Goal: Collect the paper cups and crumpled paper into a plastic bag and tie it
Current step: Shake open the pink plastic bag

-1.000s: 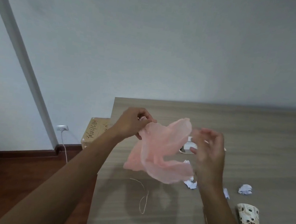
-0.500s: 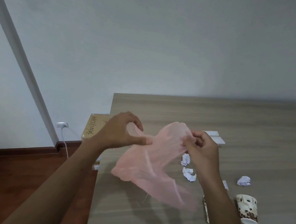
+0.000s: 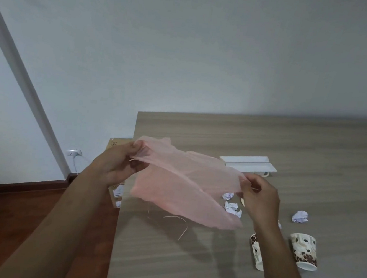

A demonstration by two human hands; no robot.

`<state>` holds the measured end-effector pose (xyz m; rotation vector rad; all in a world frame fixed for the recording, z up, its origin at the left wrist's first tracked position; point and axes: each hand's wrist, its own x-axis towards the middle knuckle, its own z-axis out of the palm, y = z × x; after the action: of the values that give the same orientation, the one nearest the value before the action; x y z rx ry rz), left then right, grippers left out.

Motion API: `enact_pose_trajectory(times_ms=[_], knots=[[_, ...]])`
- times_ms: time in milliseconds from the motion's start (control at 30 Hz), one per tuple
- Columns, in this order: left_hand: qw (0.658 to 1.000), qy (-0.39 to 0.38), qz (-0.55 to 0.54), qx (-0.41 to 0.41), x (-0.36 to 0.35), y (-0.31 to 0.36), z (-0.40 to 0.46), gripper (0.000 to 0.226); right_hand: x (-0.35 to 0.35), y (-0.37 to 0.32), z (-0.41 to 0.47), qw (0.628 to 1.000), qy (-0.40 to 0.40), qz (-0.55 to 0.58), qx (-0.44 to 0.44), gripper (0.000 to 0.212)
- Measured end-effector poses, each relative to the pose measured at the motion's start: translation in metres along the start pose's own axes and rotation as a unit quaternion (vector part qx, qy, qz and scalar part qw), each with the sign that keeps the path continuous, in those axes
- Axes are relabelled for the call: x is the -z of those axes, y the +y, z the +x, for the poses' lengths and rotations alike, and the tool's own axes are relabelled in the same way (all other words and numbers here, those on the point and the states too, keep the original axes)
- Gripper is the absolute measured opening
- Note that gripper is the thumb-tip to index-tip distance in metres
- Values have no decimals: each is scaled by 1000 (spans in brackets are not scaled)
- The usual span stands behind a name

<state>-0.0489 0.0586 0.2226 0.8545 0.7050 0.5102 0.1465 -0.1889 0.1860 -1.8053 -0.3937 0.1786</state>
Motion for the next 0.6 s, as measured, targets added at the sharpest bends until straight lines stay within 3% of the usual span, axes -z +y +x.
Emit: enact_pose_trajectory(times_ms=[67, 133, 167, 233, 267, 300, 333, 367, 433, 467, 533, 600], knots=[[996, -35, -73, 22, 4, 1, 0, 31, -2, -2, 2, 973, -64, 183, -121, 11], [987, -66, -139, 40, 13, 1, 4, 65, -1, -2, 6, 894, -135, 356, -236, 13], [986, -62, -154, 29, 17, 0, 8, 73, 0, -3, 7, 855, -166, 411, -269, 27], [992, -54, -115, 18, 7, 5, 5, 82, 1, -2, 11, 799, -208, 479, -298, 80], [1000, -8, -25, 4, -5, 4, -2, 70, 1, 0, 14, 777, -219, 506, -305, 95], [986, 45, 160, -16, -14, -8, -5, 43, 2, 2, 15, 764, -229, 518, -310, 99], [929, 61, 361, -46, -20, -17, -17, 18, 5, 4, 16, 749, -241, 530, -315, 96], [899, 14, 438, -8, -30, -15, -39, 23, 8, 3, 15, 739, -248, 538, -320, 91], [886, 26, 457, 77, -17, -18, -34, 35, 15, -3, 10, 727, -245, 552, -326, 82], [911, 45, 408, 42, -3, -22, -17, 30, 19, -9, 6, 724, -250, 552, -328, 78], [969, 54, 222, 90, 18, -10, 5, 25, 21, -17, 0, 727, -280, 533, -331, 70], [952, 34, 282, 110, 39, -8, 9, 28, 18, -9, 5, 735, -317, 497, -334, 65]])
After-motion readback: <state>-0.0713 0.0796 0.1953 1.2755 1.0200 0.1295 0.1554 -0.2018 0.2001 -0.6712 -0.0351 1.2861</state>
